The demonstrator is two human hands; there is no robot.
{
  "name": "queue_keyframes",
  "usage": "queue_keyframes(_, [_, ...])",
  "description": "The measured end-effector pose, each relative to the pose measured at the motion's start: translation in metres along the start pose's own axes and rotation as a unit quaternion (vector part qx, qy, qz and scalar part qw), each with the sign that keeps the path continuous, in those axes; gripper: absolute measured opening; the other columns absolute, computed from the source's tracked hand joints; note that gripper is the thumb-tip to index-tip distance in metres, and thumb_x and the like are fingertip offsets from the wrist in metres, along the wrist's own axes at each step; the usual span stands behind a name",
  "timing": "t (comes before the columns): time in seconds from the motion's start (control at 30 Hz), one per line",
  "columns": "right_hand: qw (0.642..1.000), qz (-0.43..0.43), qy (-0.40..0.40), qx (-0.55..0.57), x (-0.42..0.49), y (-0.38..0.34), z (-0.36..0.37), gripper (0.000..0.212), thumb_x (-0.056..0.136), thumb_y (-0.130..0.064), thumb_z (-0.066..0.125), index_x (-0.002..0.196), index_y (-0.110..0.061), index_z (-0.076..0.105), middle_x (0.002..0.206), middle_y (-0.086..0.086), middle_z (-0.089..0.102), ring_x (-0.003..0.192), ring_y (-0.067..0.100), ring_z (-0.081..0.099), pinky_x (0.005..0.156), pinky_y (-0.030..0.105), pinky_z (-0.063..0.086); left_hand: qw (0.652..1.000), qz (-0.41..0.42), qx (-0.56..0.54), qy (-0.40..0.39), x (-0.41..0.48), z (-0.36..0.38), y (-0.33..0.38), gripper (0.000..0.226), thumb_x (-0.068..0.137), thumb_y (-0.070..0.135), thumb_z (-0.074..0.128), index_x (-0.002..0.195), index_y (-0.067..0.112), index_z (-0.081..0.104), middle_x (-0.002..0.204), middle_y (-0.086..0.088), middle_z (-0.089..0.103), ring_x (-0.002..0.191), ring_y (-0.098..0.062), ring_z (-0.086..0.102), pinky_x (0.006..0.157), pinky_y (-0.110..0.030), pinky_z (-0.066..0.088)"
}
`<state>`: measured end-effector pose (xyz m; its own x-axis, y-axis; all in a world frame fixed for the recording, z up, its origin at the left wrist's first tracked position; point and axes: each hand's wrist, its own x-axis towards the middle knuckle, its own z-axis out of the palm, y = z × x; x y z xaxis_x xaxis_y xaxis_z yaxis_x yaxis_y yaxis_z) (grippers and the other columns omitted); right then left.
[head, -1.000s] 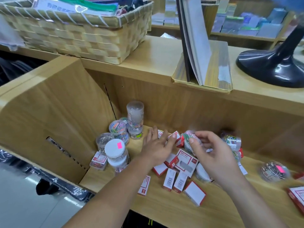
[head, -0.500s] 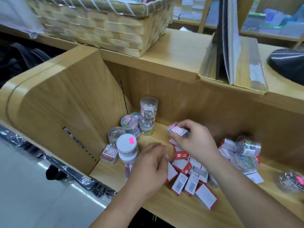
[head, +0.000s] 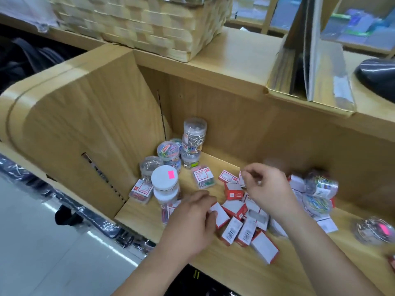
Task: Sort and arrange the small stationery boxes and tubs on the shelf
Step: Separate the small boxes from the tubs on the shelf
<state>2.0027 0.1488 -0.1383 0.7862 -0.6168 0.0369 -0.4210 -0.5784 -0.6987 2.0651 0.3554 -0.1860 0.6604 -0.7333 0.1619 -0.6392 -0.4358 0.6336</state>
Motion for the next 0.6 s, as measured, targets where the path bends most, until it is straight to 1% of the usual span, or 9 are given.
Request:
queue_keyframes(0.1, [0.999, -0.002, -0.032, 0.000, -0.022, 0.012, -0.007, 0.010, 0.093, -0.024, 0.066, 0.096, -0.028, 0.074, 0.085, -0.014, 0.074, 0.083, 0.006, 0.068, 0.079, 0.040, 0.057, 0.999, 0.032, -0.005, -0.014, 0.025, 0.000, 0.011, 0.031, 0.092, 0.021, 0.047, 0.116, 0.025, 0.065, 0.125, 0.005, 0.062, 0.112, -0.021, 0.060, 0.087, -0.036, 0.054])
queue_keyframes(0.17, [0.999, -0.012, -0.034, 0.027, -0.032, 0.015, -0.008, 0.012, 0.094, -0.024, 0.066, 0.101, -0.030, 0.074, 0.090, -0.022, 0.073, 0.087, -0.002, 0.068, 0.081, 0.037, 0.058, 0.999, 0.043, 0.029, 0.009, 0.053, -0.002, 0.013, 0.030, 0.093, 0.020, 0.049, 0.116, 0.022, 0.067, 0.126, 0.003, 0.063, 0.112, -0.025, 0.060, 0.085, -0.039, 0.055])
queue_keyframes(0.2, [0.999, -0.014, -0.013, 0.041, -0.035, 0.017, -0.010, 0.011, 0.094, -0.026, 0.066, 0.100, -0.031, 0.074, 0.091, -0.025, 0.072, 0.088, -0.004, 0.067, 0.080, 0.035, 0.057, 0.998, 0.042, 0.052, 0.010, 0.070, -0.003, 0.015, 0.029, 0.095, 0.023, 0.052, 0.119, 0.021, 0.068, 0.128, 0.002, 0.064, 0.114, -0.026, 0.060, 0.087, -0.039, 0.054])
queue_keyframes(0.23, [0.999, -0.014, 0.018, 0.047, -0.037, 0.018, -0.013, 0.009, 0.094, -0.029, 0.066, 0.098, -0.031, 0.074, 0.091, -0.026, 0.071, 0.088, -0.003, 0.067, 0.079, 0.034, 0.057, 0.997, 0.038, 0.071, -0.007, 0.086, -0.002, 0.015, 0.030, 0.096, 0.026, 0.054, 0.123, 0.022, 0.067, 0.129, 0.002, 0.064, 0.116, -0.026, 0.059, 0.090, -0.038, 0.053])
queue_keyframes(0.3, [0.997, 0.003, 0.072, 0.031, -0.040, 0.026, -0.020, 0.013, 0.093, -0.039, 0.063, 0.097, -0.031, 0.072, 0.094, -0.022, 0.071, 0.087, 0.002, 0.067, 0.078, 0.037, 0.056, 0.990, 0.022, 0.108, -0.089, 0.115, 0.001, 0.015, 0.033, 0.098, 0.025, 0.054, 0.129, 0.028, 0.065, 0.133, 0.002, 0.064, 0.119, -0.025, 0.059, 0.093, -0.036, 0.052])
queue_keyframes(0.37, [0.996, 0.019, 0.086, 0.000, -0.045, 0.038, -0.029, 0.022, 0.092, -0.046, 0.061, 0.103, -0.030, 0.072, 0.098, -0.020, 0.071, 0.088, 0.006, 0.066, 0.078, 0.039, 0.056, 0.976, 0.014, 0.134, -0.171, 0.130, 0.007, 0.011, 0.037, 0.095, 0.024, 0.059, 0.129, 0.038, 0.065, 0.131, 0.007, 0.066, 0.119, -0.022, 0.060, 0.092, -0.033, 0.052])
queue_keyframes(0.47, [0.996, 0.022, 0.086, 0.019, -0.055, 0.049, -0.035, 0.013, 0.091, -0.034, 0.069, 0.103, -0.030, 0.073, 0.101, -0.017, 0.072, 0.084, 0.004, 0.068, 0.076, 0.037, 0.057, 0.966, 0.049, 0.170, -0.190, 0.135, 0.013, 0.001, 0.041, 0.087, 0.026, 0.068, 0.123, 0.047, 0.066, 0.123, 0.015, 0.070, 0.113, -0.016, 0.063, 0.093, -0.036, 0.052])
queue_keyframes(0.53, [0.994, 0.021, 0.098, 0.045, -0.063, 0.053, -0.037, 0.012, 0.090, -0.024, 0.073, 0.099, -0.032, 0.073, 0.097, -0.015, 0.072, 0.083, 0.004, 0.068, 0.074, 0.030, 0.056, 0.966, 0.070, 0.180, -0.174, 0.135, 0.016, -0.004, 0.039, 0.085, 0.023, 0.070, 0.119, 0.043, 0.070, 0.117, 0.013, 0.071, 0.109, -0.016, 0.063, 0.091, -0.039, 0.052])
queue_keyframes(0.6, [0.985, 0.015, 0.163, 0.054, -0.073, 0.052, -0.044, 0.014, 0.088, -0.019, 0.075, 0.098, -0.028, 0.072, 0.094, -0.015, 0.070, 0.085, 0.006, 0.067, 0.074, 0.032, 0.056, 0.968, 0.072, 0.190, -0.146, 0.134, 0.016, -0.005, 0.030, 0.086, 0.022, 0.068, 0.114, 0.034, 0.072, 0.109, 0.006, 0.071, 0.104, -0.021, 0.063, 0.086, -0.038, 0.051])
